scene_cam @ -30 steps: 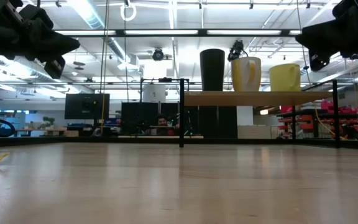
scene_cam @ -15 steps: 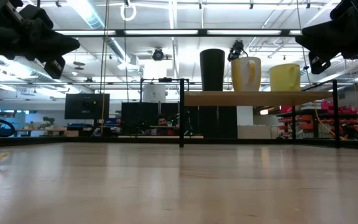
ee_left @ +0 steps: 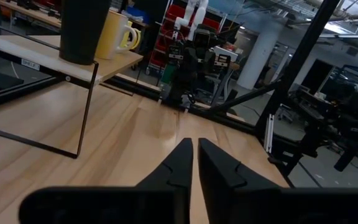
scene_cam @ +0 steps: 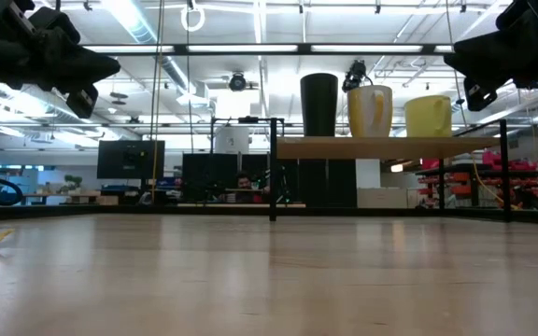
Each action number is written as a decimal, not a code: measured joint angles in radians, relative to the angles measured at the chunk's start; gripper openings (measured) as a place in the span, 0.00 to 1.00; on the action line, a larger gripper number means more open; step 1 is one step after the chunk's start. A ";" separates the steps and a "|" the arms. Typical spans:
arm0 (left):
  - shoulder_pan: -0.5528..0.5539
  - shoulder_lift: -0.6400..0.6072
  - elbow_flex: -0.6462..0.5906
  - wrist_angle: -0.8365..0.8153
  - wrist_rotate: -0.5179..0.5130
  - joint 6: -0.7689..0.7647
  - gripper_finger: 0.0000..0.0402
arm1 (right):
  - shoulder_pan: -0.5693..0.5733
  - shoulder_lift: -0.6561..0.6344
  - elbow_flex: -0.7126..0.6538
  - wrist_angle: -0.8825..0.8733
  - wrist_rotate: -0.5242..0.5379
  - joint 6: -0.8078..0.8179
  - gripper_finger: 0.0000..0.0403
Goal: Stack small to large cups/mugs on shelf
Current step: Return to Home Position
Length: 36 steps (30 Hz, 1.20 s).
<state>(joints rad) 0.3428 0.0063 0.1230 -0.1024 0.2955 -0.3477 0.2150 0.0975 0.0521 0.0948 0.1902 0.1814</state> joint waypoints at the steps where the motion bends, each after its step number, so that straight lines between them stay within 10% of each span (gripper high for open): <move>1: 0.000 0.000 0.000 0.000 0.000 0.000 0.08 | 0.000 0.000 0.000 0.000 0.000 0.000 0.24; 36: 0.000 0.000 0.000 0.000 0.000 0.000 0.06 | 0.000 0.000 0.000 0.000 0.000 0.000 0.24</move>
<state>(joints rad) 0.3428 0.0063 0.1230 -0.1021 0.2955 -0.3481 0.2150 0.0977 0.0521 0.0948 0.1902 0.1810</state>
